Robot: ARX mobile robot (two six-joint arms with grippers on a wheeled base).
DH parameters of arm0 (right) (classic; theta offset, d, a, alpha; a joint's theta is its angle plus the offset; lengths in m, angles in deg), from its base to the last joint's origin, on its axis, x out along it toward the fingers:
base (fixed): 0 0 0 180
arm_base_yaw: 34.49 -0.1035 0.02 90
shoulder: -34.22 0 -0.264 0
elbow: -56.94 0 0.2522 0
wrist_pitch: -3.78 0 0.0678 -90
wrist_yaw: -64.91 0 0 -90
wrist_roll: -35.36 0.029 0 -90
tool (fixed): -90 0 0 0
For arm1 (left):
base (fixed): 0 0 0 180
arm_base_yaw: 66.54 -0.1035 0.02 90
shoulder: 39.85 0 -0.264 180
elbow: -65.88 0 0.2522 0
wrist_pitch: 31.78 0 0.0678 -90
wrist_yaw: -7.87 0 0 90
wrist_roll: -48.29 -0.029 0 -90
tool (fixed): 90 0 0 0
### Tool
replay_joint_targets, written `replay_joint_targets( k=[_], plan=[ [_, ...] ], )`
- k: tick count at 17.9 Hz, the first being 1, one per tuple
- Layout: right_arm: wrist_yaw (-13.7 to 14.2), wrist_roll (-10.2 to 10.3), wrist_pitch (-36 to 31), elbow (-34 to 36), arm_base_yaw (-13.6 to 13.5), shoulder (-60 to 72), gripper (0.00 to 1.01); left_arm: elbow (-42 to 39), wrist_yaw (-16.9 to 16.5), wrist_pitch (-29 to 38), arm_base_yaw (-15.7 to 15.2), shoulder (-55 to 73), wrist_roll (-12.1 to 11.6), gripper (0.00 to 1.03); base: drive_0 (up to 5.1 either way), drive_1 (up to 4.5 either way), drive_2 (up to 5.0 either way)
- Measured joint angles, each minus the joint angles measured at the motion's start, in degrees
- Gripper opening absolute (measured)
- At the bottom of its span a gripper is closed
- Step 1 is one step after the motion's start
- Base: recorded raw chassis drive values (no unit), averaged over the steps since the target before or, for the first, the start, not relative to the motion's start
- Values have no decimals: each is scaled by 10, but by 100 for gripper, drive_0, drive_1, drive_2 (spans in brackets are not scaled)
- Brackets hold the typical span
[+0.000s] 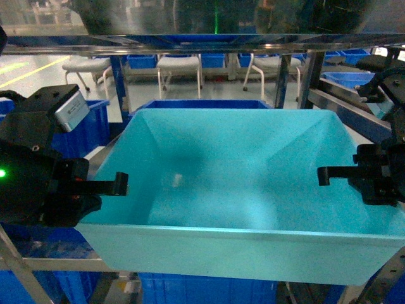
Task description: Organize blue bins on left shelf correctly
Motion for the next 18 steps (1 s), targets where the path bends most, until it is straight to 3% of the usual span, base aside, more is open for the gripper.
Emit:
replay_joint_targets(
  k=[9,14,18],
  plan=[
    [0,0,-3,-1,-1,0,2,2,2,3,0,0,0,2,-286,487,-238],
    [0,0,-2,-1,0,0,2,2,2,2,1,0,0,2,0,0,0],
    [-18,3,-23,-6,3,36,2,8,9,16,2,21,1,2,0,0,0]
  ],
)
